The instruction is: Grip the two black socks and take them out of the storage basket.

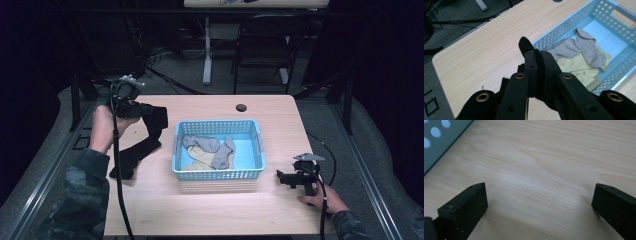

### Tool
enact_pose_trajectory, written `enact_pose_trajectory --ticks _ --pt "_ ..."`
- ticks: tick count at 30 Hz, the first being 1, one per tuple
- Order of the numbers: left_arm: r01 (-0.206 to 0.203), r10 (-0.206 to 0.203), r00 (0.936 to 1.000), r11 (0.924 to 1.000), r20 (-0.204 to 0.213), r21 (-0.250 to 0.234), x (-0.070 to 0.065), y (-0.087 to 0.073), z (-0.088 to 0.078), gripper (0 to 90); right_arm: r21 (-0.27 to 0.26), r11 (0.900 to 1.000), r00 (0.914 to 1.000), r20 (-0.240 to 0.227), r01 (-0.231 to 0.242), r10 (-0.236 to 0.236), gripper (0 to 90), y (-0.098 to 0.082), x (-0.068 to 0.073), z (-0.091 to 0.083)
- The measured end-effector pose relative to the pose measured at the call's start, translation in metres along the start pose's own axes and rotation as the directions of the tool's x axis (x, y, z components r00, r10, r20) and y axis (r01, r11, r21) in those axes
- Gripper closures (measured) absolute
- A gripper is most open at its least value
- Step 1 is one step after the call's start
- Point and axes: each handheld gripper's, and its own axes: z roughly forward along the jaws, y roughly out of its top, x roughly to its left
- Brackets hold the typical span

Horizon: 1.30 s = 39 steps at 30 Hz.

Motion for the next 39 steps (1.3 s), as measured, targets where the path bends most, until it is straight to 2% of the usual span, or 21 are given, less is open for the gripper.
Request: enact_pose_trajectory --ticks 10,16,21,27,31,35,37,39 --pt "0.066 -0.066 0.9975 0.9977 -0.026 0.014 0.021 -0.023 0.001 84.0 0.000 1.000 1.0000 0.000 0.000 0.000 0.0 0.000 0.000 0.000" --pt "0.121 -0.120 0.9922 0.9922 -0.034 0.029 0.035 -0.040 0.010 84.0 0.000 1.000 1.0000 0.000 0.000 0.000 0.0 0.000 0.000 0.000" --pt "0.160 -0.158 0.9865 0.9858 -0.043 0.051 0.045 -0.055 0.023 83.9 0.002 1.000 1.0000 0.000 0.001 -0.001 0.0 0.000 0.000 0.000" --pt "0.208 -0.205 0.9781 0.9719 -0.035 0.110 0.054 -0.075 0.048 83.8 0.000 1.000 1.0000 0.000 0.000 0.000 0.0 0.000 0.000 0.000" --pt "0.228 -0.228 0.9735 0.9602 -0.019 0.161 0.055 -0.089 0.072 83.4 0.000 1.000 1.0000 0.000 0.000 0.000 0.0 0.000 0.000 0.000" --pt "0.252 -0.255 0.9668 0.9442 -0.013 0.212 0.055 -0.102 0.093 82.9 0.000 1.000 1.0000 0.000 0.000 0.000 0.0 0.000 0.000 0.000" --pt "0.277 -0.283 0.9592 0.9349 -0.008 0.222 0.057 -0.109 0.101 82.4 0.000 1.000 1.0000 0.000 0.000 0.000 0.0 0.000 0.000 0.000" --pt "0.278 -0.285 0.9586 0.9312 -0.007 0.235 0.058 -0.115 0.107 81.5 0.000 1.000 1.0000 0.000 0.000 0.000 0.0 0.000 0.000 0.000"
